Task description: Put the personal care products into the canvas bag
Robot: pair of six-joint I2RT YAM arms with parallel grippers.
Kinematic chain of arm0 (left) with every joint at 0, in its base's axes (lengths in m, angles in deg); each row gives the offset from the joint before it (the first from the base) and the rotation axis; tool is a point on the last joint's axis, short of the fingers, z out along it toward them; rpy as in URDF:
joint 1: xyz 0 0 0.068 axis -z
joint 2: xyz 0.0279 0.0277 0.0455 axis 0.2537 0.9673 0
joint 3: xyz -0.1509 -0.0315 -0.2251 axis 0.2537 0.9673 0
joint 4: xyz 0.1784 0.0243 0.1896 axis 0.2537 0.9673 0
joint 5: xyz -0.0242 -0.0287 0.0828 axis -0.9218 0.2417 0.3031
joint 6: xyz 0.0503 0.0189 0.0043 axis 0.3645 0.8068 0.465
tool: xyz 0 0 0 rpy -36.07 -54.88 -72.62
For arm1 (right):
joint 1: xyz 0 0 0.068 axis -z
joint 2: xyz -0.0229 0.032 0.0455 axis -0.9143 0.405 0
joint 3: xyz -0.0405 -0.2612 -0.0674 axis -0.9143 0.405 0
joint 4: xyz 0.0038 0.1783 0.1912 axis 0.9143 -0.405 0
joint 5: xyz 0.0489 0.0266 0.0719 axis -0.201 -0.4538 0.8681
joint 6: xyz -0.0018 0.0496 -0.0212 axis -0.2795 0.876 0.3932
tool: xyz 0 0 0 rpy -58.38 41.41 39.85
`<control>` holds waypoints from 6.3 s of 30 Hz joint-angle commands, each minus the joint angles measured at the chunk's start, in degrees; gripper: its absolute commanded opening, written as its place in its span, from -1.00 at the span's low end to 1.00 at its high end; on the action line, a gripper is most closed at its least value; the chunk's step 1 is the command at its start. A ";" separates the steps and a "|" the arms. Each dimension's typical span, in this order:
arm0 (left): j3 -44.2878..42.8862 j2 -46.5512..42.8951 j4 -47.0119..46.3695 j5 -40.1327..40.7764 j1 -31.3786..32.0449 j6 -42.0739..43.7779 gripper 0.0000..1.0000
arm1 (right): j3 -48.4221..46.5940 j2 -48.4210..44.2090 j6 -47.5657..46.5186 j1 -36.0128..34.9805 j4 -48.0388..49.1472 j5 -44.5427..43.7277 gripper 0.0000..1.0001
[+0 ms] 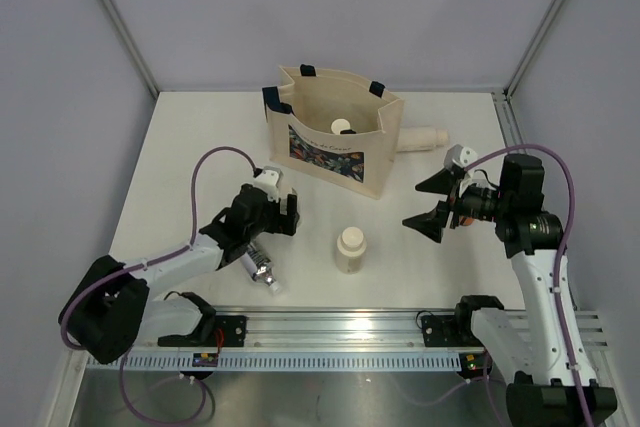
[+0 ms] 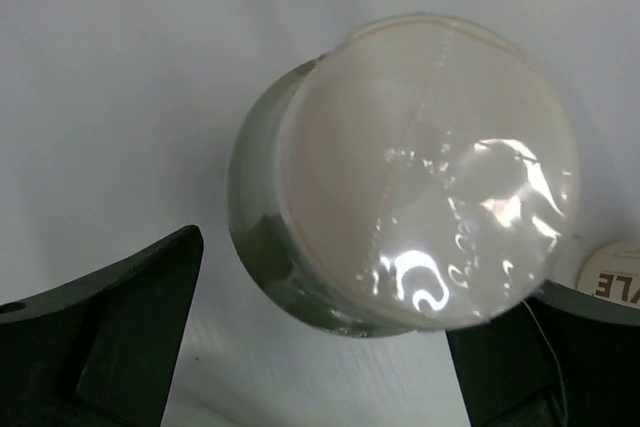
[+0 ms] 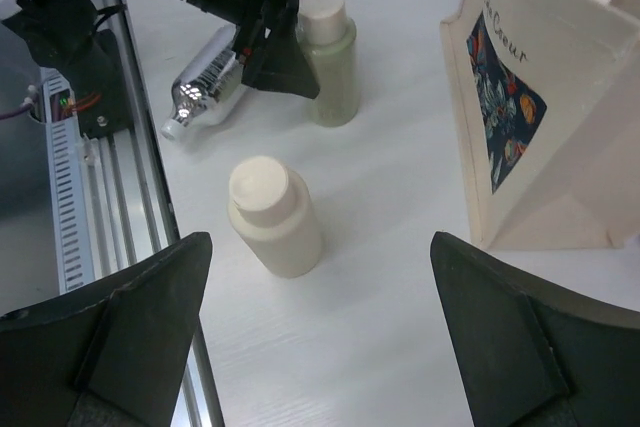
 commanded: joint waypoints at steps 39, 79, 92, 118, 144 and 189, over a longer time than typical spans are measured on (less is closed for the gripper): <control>-15.50 3.92 -13.38 -12.03 -0.73 -11.99 -1.00 | 9.96 -7.07 0.40 13.36 7.95 5.07 0.99; -54.53 31.94 -27.62 -35.33 -14.35 -49.80 -1.00 | 9.43 -6.28 -0.74 17.06 5.93 4.55 0.99; -60.51 41.36 -22.28 -34.45 -14.44 -45.24 -1.00 | 9.52 -5.58 -1.44 17.06 5.40 3.93 0.99; -72.19 47.43 18.52 -21.09 -10.22 -8.85 0.98 | 7.42 -2.42 2.42 17.50 6.20 -5.37 0.99; -23.29 -16.17 21.78 -7.66 -13.12 10.32 0.98 | -6.59 12.97 18.40 17.41 -1.22 -51.85 0.99; -10.50 -29.83 19.05 -0.79 -13.47 5.84 0.98 | 4.77 30.02 9.11 17.06 21.23 -43.09 -0.88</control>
